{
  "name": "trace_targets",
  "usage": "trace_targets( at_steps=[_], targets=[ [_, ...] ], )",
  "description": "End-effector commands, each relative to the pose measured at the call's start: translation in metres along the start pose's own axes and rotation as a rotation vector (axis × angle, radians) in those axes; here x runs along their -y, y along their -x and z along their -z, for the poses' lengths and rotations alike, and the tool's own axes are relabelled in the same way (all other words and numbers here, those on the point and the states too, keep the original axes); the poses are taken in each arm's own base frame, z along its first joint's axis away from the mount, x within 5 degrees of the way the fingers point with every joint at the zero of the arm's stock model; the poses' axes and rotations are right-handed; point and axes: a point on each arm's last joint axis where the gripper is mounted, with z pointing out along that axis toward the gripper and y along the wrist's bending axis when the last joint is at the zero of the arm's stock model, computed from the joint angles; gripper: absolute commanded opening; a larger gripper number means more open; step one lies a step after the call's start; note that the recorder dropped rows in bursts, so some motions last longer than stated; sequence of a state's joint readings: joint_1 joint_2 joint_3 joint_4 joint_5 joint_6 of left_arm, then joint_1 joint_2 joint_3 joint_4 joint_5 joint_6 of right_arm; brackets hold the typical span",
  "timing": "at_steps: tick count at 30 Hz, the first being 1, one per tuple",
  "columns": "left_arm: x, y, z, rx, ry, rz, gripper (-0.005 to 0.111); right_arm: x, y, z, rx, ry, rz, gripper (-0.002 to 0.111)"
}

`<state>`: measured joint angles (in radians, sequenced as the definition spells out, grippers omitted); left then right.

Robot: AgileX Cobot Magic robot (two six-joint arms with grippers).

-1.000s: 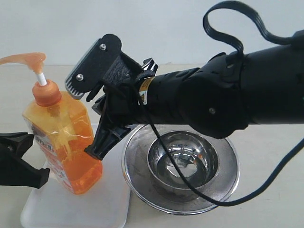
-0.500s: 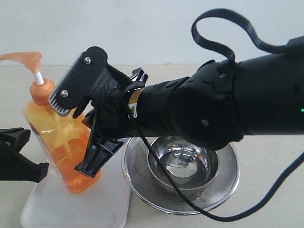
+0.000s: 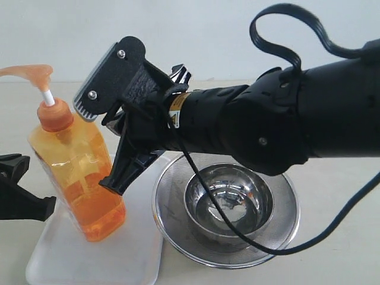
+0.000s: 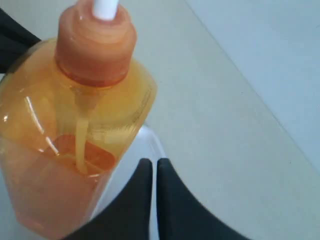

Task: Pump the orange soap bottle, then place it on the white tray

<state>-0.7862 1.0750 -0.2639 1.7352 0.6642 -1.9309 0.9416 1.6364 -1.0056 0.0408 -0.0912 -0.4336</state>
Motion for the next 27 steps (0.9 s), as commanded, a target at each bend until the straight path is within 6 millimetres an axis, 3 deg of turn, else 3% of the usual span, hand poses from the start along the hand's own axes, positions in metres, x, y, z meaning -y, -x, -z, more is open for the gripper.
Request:
trace_targets(
  at_steps=[1,8,17,27],
  targets=[
    [0.001,0.007,-0.002,0.021,0.021,0.003,0.005,0.001,-0.002,-0.007,0.010,-0.011,0.025,0.000],
    [-0.002,0.002,-0.009,-0.014,0.057,-0.010,0.005,0.001,-0.004,-0.011,0.021,-0.016,0.026,0.000],
    [0.011,0.021,-0.023,-0.032,0.009,-0.044,0.005,-0.001,-0.005,-0.011,0.006,-0.007,0.021,0.000],
    [0.014,0.020,-0.024,-0.046,-0.013,-0.046,0.005,-0.004,-0.011,-0.011,-0.063,0.026,0.008,0.000]
  ],
)
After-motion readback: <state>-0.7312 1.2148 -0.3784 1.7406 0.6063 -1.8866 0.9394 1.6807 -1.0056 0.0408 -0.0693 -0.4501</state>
